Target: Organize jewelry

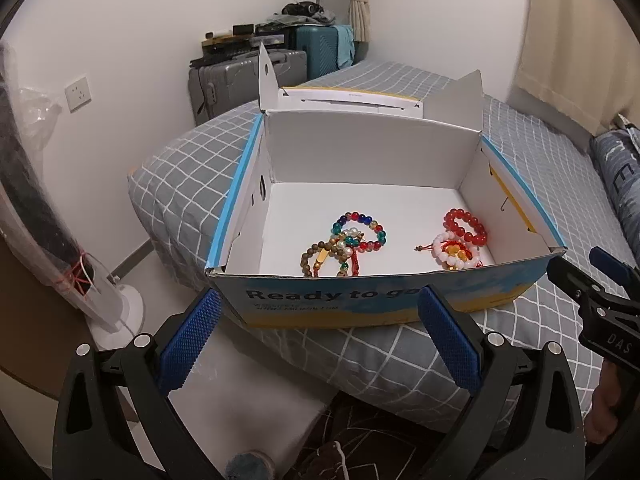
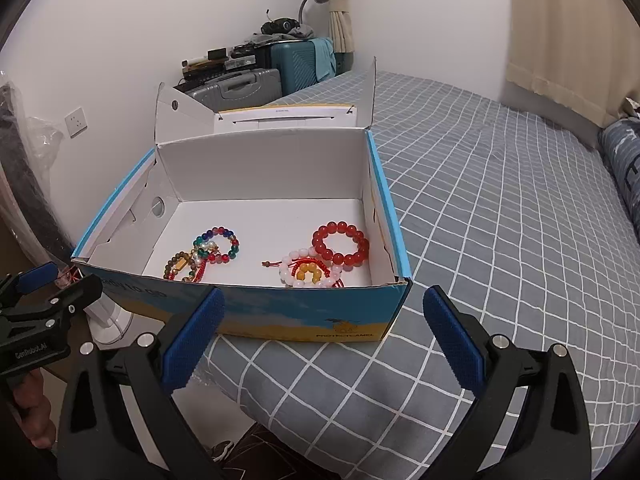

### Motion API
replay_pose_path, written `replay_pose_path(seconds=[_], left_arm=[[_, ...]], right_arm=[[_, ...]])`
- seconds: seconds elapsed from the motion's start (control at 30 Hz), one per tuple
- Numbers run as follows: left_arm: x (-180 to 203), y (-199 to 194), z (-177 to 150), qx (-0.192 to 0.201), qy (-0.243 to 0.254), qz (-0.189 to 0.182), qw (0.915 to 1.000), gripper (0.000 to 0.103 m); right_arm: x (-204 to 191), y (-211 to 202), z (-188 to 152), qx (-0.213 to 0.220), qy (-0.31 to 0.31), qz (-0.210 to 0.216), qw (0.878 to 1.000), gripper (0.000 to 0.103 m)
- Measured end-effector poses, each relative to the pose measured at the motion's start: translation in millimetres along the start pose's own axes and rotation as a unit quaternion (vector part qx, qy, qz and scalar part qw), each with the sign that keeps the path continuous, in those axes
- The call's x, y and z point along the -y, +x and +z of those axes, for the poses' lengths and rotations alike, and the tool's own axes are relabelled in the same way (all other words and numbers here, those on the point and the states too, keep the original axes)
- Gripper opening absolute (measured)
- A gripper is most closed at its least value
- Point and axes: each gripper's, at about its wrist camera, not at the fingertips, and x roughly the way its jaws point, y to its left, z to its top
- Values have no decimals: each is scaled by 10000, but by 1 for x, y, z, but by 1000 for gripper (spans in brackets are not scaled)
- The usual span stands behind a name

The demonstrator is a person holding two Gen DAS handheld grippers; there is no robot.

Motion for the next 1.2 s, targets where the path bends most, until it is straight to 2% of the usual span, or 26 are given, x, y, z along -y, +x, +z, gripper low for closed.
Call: replay_pose_path(seconds=[0.43,0.73,1.2], left_arm=[[5,4,1,-34,96,-83,9999,97],[5,6,1,-8,121,127,9998,97],[8,7,-2,-88,77,-74,9999,97]], right_arm=[[1,0,0,-14,0,-75,10000,95],[0,0,0,-25,-32,-77,10000,95],[0,0,0,-46,-39,-75,10000,95]])
